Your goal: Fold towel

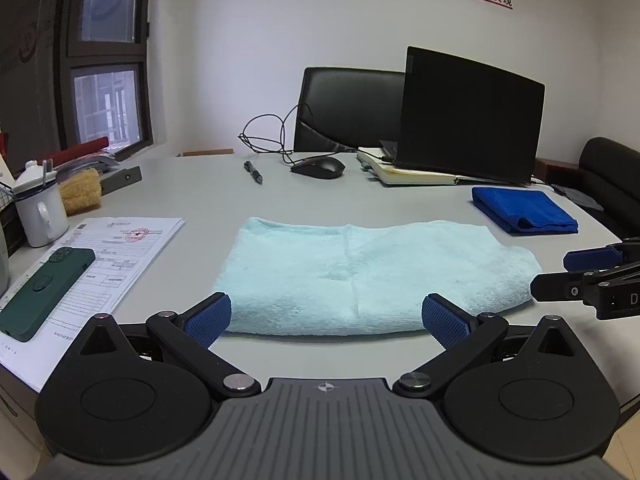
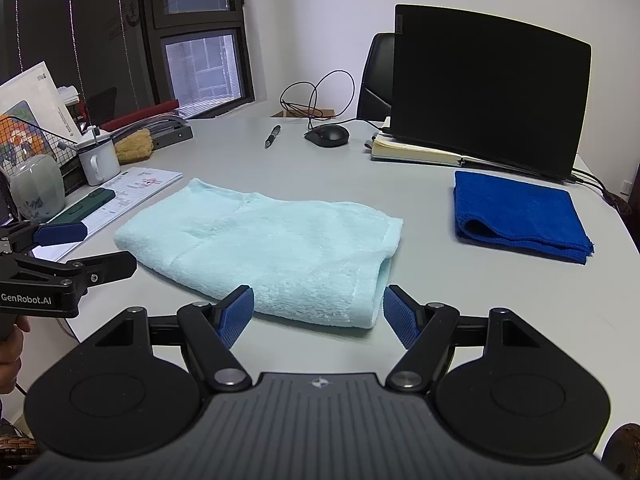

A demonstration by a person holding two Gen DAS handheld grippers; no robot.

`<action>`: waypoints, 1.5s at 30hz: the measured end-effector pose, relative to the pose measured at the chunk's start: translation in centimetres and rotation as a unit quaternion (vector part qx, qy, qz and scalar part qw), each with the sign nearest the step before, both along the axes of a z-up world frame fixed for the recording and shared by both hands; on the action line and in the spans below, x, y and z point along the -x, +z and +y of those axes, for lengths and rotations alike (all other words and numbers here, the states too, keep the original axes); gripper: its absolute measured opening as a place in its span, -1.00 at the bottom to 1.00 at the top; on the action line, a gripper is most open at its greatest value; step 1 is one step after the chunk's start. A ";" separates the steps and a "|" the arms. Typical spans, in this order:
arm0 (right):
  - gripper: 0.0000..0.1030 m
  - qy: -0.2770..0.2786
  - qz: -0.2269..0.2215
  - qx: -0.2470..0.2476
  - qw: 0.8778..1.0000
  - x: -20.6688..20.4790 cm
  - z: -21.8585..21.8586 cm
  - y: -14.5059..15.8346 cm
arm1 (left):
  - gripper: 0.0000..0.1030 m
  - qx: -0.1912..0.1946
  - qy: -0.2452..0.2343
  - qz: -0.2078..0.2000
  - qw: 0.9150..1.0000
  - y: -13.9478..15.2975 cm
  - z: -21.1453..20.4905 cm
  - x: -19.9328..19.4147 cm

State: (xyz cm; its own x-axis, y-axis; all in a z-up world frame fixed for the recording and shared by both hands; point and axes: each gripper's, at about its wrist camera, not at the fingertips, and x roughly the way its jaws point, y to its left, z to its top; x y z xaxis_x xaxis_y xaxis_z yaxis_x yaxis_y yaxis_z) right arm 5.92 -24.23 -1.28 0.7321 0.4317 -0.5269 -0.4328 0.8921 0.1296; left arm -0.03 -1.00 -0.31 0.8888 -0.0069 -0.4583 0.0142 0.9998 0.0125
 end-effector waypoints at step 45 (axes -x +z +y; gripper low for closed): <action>0.41 -0.032 -0.002 -0.011 0.999 -0.4 -3.2 0.0 | 1.00 -0.012 -0.031 0.004 0.999 0.0 -2.2 -0.7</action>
State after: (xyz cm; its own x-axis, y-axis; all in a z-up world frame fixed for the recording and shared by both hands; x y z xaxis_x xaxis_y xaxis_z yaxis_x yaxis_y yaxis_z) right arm 6.36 -27.41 -1.33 0.7612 0.3954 -0.5141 -0.3752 0.9150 0.1482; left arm 0.70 -3.24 -0.36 0.8829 -0.0509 -0.4669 0.0769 0.9964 0.0368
